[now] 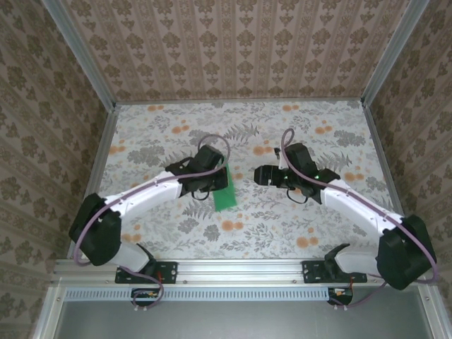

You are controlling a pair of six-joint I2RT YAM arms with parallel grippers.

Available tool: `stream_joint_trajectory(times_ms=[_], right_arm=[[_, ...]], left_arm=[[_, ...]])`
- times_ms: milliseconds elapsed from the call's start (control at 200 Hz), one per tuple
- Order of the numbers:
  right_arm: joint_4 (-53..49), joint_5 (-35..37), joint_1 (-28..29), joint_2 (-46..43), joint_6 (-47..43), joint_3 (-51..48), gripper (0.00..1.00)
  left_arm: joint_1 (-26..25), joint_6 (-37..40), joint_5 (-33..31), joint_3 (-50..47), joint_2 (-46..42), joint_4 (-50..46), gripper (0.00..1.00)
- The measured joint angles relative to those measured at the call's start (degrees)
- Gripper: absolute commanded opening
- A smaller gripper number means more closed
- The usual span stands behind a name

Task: Fold a paper plane with a square sheet of paper (pick it up from the middle)
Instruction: Turn over the paper at the center of the table.

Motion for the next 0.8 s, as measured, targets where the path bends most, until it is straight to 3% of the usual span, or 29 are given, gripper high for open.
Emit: stream_joint_trajectory(times_ms=[185,400,585,800], right_arm=[[-3.2,5.7,-0.3,-4.9,-0.2,-2.3,0.86],[-7.8,14.1,-1.6,-10.2,1.0,-5.0,0.97],[-13.0,21.2,-5.2,-14.8,4.0,-5.9,0.98],[-16.4,24.4,-9.0,-15.6,6.3,-5.9,0.98]], left_arm=[[-6.4,6.1,-20.0,19.2,5.9,-23.5,0.05],[-10.8,7.8,-37.0,34.2,27.4,-41.8,0.05],[-12.1,9.4,-40.3,38.8,40.1,-46.1,0.06],[-12.1,12.0,-36.4,39.6,41.9,-44.0,0.15]])
